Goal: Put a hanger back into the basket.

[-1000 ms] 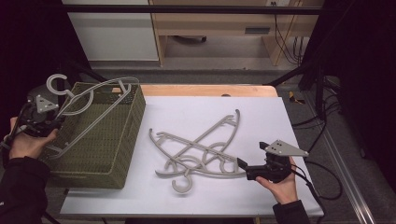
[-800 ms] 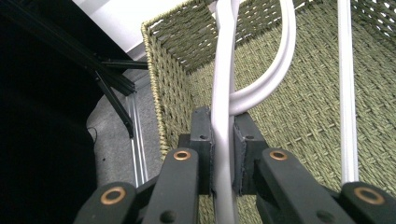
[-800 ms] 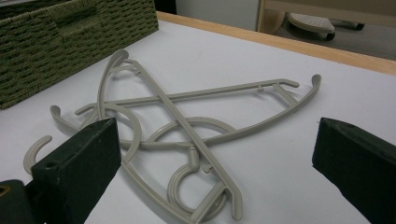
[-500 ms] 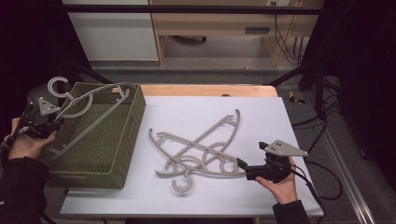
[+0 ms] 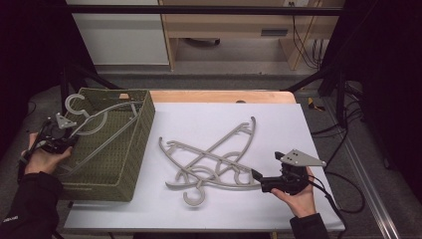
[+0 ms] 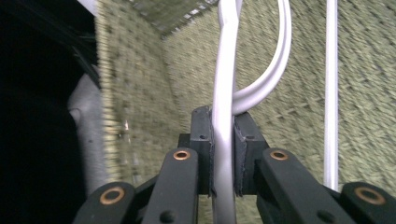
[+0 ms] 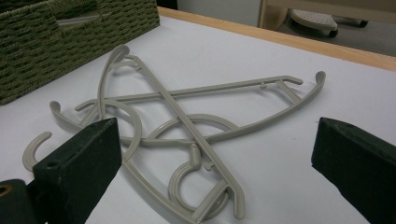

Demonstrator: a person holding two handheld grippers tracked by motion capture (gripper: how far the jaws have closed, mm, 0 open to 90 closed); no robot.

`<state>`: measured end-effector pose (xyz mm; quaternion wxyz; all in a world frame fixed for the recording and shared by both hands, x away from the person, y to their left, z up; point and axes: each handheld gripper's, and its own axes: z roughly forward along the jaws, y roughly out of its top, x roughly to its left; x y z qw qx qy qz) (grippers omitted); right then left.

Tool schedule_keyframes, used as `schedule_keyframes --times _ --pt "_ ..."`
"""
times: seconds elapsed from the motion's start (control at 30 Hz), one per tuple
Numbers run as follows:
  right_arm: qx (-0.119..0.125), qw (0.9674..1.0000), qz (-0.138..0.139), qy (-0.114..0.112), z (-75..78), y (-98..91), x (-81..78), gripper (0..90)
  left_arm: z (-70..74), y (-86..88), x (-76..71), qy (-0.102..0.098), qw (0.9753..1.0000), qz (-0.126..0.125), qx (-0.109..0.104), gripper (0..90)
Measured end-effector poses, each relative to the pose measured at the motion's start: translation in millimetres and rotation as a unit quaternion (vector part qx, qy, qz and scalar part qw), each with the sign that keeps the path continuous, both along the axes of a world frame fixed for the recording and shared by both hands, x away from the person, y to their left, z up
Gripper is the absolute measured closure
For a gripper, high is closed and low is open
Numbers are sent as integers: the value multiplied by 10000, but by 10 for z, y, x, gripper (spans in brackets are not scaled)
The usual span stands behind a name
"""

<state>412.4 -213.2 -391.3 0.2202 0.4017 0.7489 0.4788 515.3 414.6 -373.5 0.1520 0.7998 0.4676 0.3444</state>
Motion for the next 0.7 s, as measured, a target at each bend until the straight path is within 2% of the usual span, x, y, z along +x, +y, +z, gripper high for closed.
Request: schedule_keyframes --times 0.1,0.23,0.33,0.47,0.6,0.7 --pt "-9 10000 12 -3 1 -2 -1 25 -79 -19 30 184 9998 26 -103 799" --pt "4 10000 20 -6 10 -6 -7 28 -122 20 20 266 9989 62 -370 784" --pt "16 10000 24 -4 15 -8 -8 29 -123 47 -8 304 9980 55 -549 719" --pt "4 10000 31 -14 26 -11 -7 30 -86 79 -79 220 9981 86 -568 645" --pt "5 10000 39 -26 43 -9 -9 31 -59 124 -109 184 9976 259 -622 566" --pt "-9 10000 63 -53 58 1 -8 30 20 164 -160 -62 9961 282 -830 528"
